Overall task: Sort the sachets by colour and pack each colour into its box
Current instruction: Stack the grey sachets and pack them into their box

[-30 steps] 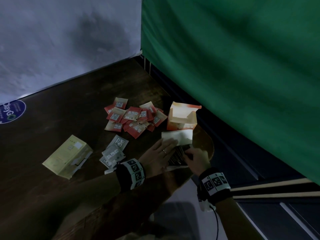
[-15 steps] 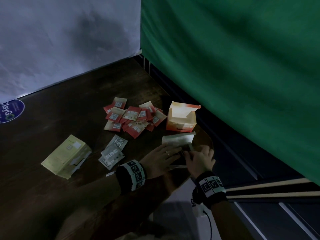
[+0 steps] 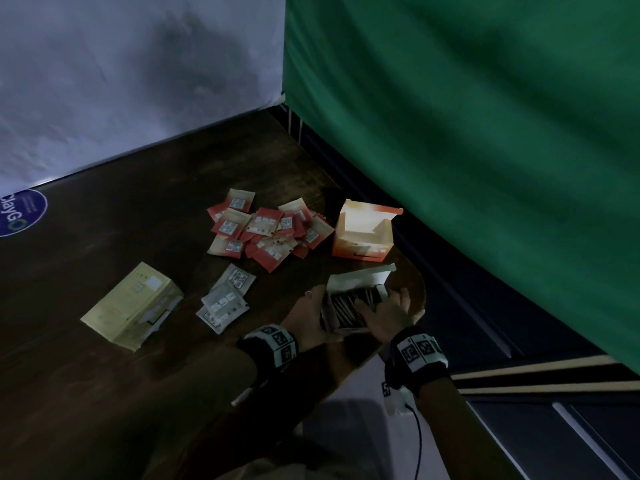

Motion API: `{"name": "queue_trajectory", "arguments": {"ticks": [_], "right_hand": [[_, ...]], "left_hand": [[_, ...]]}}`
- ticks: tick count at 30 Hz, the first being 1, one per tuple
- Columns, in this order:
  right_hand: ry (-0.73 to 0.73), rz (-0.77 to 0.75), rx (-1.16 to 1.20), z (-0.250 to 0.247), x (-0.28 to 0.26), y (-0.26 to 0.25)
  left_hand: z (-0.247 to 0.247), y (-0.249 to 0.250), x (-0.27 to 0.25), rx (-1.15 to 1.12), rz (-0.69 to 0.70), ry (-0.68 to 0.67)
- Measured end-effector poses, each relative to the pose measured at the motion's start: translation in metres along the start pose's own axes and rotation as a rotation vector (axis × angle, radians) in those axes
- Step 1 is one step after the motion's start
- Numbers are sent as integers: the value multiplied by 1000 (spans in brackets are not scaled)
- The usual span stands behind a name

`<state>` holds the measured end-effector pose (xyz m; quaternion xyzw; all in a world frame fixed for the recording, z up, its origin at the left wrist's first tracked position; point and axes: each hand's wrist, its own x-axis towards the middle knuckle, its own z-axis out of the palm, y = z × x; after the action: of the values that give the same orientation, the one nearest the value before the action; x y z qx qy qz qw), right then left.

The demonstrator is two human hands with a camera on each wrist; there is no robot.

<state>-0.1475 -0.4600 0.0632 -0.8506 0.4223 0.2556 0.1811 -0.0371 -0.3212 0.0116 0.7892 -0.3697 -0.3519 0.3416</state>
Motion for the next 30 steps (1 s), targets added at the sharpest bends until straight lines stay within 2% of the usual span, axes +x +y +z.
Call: {"name": "queue_trajectory", "arguments": {"ticks": [3, 6, 10, 11, 13, 15, 16, 19, 21, 22, 25, 27, 30], "right_hand": [[30, -13, 52, -1, -1, -8], [42, -12, -63, 8, -1, -14], [57, -14, -124, 4, -5, -12], [108, -12, -110, 1, -9, -12], [329, -81, 10, 2, -21, -11], [599, -268, 218, 9, -37, -12], [644, -366, 307, 16, -45, -15], [501, -545, 422, 40, -60, -31], [396, -613, 389, 53, -63, -44], [356, -649, 351, 59, -61, -49], [161, -658, 206, 69, -53, -64], [-5, -625, 131, 78, -43, -72], [-93, -596, 11, 89, -31, -79]], "left_hand": [[12, 2, -4, 82, 2, 29], [16, 3, -6, 91, -4, 45], [10, 6, -9, 84, -8, -3], [8, 5, -10, 82, -18, -20], [0, 2, -15, 95, -31, -41], [-13, -6, -24, 142, -21, -24], [-22, -11, -30, 171, -7, 8], [-52, -34, -46, 267, -30, 186], [-69, -53, -49, 378, -161, 286], [-77, -62, -47, 431, -256, 271], [-93, -77, -41, 486, -462, 66], [-98, -78, -38, 473, -498, -36], [-101, -79, -34, 494, -502, -12]]}}
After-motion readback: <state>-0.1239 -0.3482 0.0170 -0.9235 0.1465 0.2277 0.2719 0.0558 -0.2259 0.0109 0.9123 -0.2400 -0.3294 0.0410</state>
